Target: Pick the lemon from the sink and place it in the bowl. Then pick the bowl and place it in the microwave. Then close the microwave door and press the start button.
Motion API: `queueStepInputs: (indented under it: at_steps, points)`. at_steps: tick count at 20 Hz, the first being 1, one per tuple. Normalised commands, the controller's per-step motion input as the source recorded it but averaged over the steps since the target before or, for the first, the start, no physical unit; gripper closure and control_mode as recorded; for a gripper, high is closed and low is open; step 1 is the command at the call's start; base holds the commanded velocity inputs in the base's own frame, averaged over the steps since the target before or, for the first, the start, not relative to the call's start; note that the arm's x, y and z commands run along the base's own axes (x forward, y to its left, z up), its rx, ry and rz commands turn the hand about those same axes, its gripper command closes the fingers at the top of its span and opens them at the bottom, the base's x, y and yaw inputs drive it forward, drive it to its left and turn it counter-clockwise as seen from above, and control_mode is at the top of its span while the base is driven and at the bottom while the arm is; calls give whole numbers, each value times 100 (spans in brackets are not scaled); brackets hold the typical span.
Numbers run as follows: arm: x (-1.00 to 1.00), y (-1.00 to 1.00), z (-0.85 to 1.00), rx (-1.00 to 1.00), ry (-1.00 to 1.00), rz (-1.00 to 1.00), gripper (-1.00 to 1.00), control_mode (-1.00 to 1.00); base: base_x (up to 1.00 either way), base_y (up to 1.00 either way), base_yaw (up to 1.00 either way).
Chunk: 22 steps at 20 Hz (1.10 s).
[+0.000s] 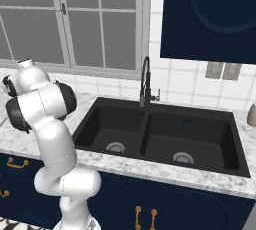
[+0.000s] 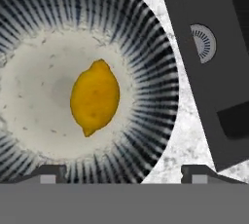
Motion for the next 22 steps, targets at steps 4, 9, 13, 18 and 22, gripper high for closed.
queueStepInputs:
  at_steps: [4,9,13,18,22]
  points:
    - [-77,-70,49,16,-9,-2,-100,-100,0,0,0]
    - [-12,-59,-33,23,3,-3,-100,-100,0,0,0]
    - [45,-21,-27,25,1,-1,-100,-100,0,0,0]
    - [67,10,-13,11,0,0,-100,-100,0,0,0]
    - [62,14,-25,3,0,0,-100,-100,0,0,0]
